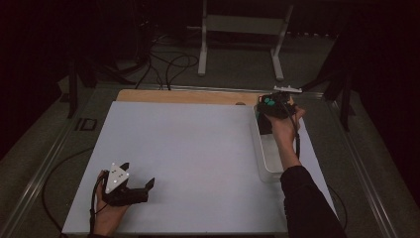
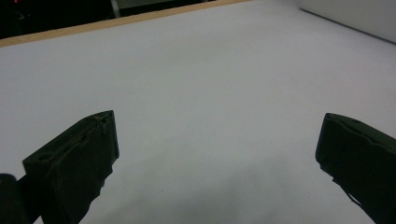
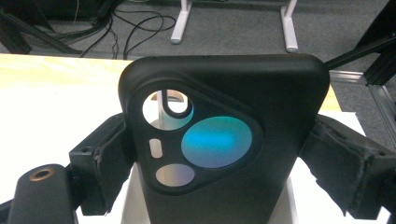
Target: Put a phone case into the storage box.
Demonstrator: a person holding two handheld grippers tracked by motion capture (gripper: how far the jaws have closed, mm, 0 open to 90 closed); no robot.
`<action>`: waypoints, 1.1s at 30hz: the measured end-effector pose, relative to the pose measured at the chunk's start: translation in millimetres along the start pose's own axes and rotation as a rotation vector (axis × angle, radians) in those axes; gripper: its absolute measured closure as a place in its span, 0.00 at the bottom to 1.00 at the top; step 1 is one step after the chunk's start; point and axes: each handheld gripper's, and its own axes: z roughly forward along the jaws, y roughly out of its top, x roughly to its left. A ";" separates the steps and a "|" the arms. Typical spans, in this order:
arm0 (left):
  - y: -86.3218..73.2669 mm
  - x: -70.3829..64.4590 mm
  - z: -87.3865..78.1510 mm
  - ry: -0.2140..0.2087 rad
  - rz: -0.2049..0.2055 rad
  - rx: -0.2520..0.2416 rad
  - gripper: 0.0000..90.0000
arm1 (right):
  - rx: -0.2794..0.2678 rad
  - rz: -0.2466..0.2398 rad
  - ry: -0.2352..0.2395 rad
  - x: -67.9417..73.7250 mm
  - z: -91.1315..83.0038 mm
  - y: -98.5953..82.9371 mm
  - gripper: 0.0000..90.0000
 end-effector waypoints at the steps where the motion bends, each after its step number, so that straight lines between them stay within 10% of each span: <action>1: 0.0 0.0 0.1 -0.001 0.001 0.001 0.00 | -0.003 0.001 -0.002 0.1 0.9 0.0 0.14; 20: 0.1 0.3 -0.4 -0.004 -0.004 0.000 0.00 | -0.054 0.013 0.028 -7.4 -5.5 7.5 0.09; 24: 0.5 0.0 -0.7 -0.003 -0.005 -0.002 0.00 | -0.077 0.017 0.123 -5.4 -37.3 -8.1 0.09; 33: 6.8 3.5 -8.1 -0.018 -0.012 -0.031 0.00 | -0.168 -0.132 0.329 7.2 -113.8 -68.6 0.14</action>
